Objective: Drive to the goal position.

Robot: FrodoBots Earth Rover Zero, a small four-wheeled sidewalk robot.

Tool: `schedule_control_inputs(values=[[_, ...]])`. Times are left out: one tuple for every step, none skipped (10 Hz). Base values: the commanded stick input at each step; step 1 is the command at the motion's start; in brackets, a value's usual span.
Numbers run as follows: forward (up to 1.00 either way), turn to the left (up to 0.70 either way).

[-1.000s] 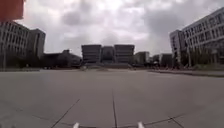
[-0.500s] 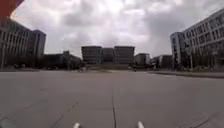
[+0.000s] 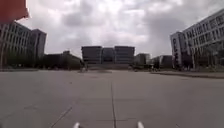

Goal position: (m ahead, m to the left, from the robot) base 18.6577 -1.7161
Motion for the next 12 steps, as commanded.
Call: schedule_control_inputs(values=[[0.6,-0.12],[0.6,0.0],[0.6,0.0],[0.6,0.0],[0.6,0.0],[0.6,0.0],[0.6,0.0],[0.6,0.0],[0.6,0.0],[0.6,0.0],[0.6,0.0],[0.6,0.0]])
